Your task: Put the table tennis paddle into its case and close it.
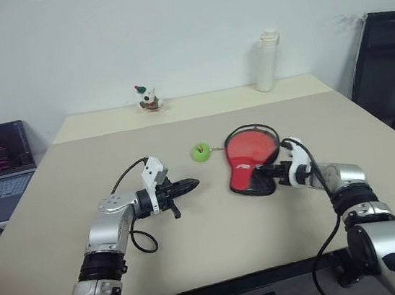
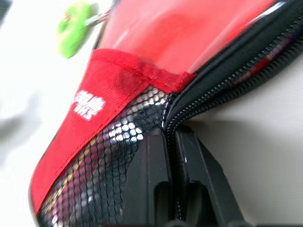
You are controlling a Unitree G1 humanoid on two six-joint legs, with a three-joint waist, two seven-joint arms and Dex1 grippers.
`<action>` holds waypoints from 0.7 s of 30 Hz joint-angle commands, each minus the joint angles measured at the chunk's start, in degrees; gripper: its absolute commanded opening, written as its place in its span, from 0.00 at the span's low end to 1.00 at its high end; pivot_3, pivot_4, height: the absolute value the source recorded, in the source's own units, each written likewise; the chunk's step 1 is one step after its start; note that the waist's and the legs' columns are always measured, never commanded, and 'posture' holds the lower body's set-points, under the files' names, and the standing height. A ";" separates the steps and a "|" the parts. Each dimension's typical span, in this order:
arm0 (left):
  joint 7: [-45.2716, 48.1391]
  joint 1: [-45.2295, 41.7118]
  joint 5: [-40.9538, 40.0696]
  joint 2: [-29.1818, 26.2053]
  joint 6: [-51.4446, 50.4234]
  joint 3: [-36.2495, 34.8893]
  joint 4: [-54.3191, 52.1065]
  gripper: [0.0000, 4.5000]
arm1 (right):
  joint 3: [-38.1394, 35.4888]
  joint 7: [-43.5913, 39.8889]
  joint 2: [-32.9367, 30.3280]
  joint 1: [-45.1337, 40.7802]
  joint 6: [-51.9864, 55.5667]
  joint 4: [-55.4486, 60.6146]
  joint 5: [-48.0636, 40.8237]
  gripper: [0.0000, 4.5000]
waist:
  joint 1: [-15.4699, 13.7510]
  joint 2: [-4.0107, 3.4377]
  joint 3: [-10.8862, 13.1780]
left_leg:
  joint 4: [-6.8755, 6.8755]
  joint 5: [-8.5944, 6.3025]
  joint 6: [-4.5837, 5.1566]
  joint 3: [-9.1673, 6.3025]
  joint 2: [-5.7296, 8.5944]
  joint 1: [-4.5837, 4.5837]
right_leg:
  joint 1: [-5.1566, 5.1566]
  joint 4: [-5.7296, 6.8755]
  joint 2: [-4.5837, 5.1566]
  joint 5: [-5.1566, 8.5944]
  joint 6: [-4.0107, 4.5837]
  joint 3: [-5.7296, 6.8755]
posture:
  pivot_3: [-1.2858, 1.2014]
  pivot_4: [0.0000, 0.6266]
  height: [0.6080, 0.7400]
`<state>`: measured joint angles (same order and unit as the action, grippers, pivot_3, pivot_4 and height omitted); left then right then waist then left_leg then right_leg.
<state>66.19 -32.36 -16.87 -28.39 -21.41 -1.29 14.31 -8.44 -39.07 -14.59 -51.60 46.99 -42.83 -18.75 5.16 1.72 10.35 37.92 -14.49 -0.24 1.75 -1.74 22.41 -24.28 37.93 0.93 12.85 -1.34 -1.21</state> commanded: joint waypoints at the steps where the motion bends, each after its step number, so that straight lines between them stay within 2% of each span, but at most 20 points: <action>1: 2.13 2.48 -2.76 -2.79 -3.13 0.60 -6.99 0.00 | 3.94 -3.94 3.39 2.18 6.63 9.80 -3.71 0.00 | -0.03 0.00 0.00 | 0.00 0.00 0.00 -0.04 -0.02 -0.01 | 0.00 0.02 -0.03 0.02 0.03 0.01 | 0.52 0.24 1.00; 9: 2.54 7.46 -6.21 -5.14 -7.85 1.06 -15.09 0.00 | 6.31 -0.83 5.14 12.57 20.74 31.48 -9.10 0.00 | -1.16 -0.01 0.00 | 0.05 0.00 -0.01 -0.19 0.12 0.25 | -0.07 -0.04 0.13 0.10 0.14 0.20 | 0.52 0.24 1.00; 21: 4.67 10.74 -8.10 -8.29 -7.59 1.43 -16.65 0.00 | -2.98 9.85 4.89 27.83 37.36 55.96 -16.10 0.00 | -2.75 0.00 0.00 | 0.04 -0.01 -0.01 -0.25 0.15 0.33 | -0.09 -0.17 0.15 0.28 -0.12 0.26 | 0.52 0.24 1.00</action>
<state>69.97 -21.54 -23.67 -35.84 -29.75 0.34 -0.55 -9.95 -29.92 -9.94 -24.88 81.73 9.33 -32.68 2.41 1.72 10.35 37.96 -14.50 -0.25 1.50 -1.59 22.74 -24.38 37.75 1.07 13.14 -1.46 -0.95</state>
